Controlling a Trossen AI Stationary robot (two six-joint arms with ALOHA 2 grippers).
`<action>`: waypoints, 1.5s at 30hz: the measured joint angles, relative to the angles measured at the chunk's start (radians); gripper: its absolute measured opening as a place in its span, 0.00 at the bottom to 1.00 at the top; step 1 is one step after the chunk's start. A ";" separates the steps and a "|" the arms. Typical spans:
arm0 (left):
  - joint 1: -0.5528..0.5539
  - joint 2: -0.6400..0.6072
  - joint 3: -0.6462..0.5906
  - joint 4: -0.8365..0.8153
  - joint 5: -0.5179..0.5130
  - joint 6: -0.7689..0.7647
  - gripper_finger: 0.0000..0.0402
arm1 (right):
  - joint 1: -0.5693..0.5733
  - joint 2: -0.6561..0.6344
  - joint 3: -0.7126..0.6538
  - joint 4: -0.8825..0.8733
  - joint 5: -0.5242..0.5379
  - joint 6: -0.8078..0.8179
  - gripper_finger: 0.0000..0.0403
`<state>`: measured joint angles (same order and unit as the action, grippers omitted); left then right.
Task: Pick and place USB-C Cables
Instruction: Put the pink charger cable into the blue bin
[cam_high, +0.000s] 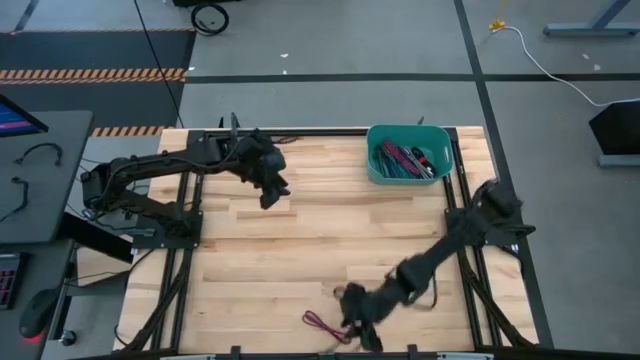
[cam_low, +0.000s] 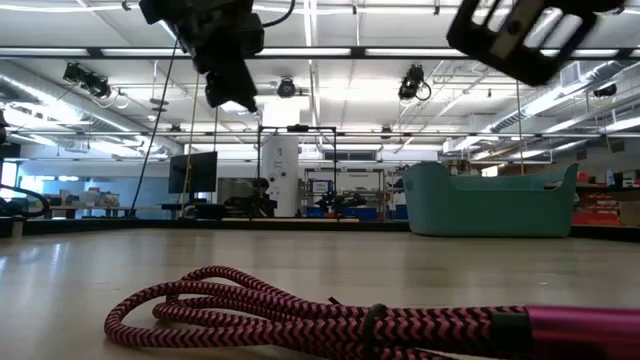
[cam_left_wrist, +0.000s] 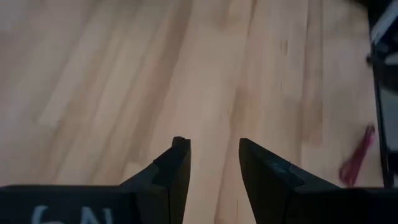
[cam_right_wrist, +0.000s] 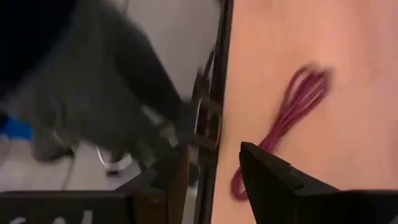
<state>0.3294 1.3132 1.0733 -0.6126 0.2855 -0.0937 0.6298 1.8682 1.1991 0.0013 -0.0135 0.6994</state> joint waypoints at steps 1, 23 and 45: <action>-0.007 0.000 0.000 -0.023 0.000 0.010 0.35 | 0.011 0.037 0.034 -0.026 0.001 0.000 0.37; -0.139 0.000 0.000 -0.094 -0.005 0.049 0.36 | 0.007 0.492 0.594 -0.741 0.334 0.152 0.37; -0.138 0.000 0.000 0.283 -0.091 -0.034 0.34 | 0.056 0.201 0.285 -0.842 0.434 0.637 0.25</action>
<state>0.1913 1.3132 1.0736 -0.3295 0.1947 -0.1274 0.6857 2.0697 1.4837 -0.8405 0.4206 1.3361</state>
